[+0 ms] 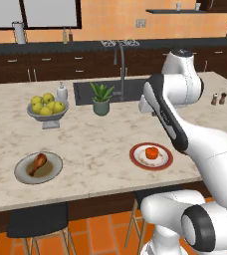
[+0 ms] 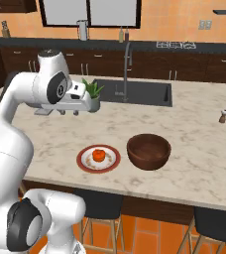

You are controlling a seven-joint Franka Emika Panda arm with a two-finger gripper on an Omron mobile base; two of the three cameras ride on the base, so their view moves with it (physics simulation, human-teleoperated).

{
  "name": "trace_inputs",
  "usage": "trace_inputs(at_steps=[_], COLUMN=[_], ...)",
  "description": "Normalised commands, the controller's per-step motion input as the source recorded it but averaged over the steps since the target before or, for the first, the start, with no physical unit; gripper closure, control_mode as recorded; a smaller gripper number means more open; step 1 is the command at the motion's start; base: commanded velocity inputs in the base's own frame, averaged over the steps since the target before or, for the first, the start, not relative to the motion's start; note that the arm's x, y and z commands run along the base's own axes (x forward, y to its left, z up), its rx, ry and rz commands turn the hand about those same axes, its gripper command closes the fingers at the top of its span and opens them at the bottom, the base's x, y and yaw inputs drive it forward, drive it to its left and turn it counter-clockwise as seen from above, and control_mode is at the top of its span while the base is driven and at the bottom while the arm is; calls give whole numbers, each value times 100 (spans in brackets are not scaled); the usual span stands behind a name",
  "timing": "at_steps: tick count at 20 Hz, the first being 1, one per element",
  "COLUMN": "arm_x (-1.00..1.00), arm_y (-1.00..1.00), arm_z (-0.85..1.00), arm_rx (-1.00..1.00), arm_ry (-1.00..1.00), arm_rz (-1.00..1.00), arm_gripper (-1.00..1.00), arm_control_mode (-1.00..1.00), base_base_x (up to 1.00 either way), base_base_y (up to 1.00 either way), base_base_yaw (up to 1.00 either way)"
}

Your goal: Pick the chicken drumstick and squash from their plates and place them in the bowl. Then put the bowl in the fridge.

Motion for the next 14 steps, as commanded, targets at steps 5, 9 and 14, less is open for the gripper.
trace_inputs(at_steps=[5, 9, 14], arm_x=[-12, -6, 35], arm_y=[-31, -69, -23], arm_z=[-23, -71, -61], arm_rx=[0, 0, 12], arm_ry=[2, 12, 22], arm_rz=[-4, -11, -9], arm_gripper=[-100, -100, -100], arm_control_mode=[-100, -100, -100], base_base_x=[0, 0, 0], base_base_y=[0, 0, 0], base_base_yaw=[0, 0, 0])
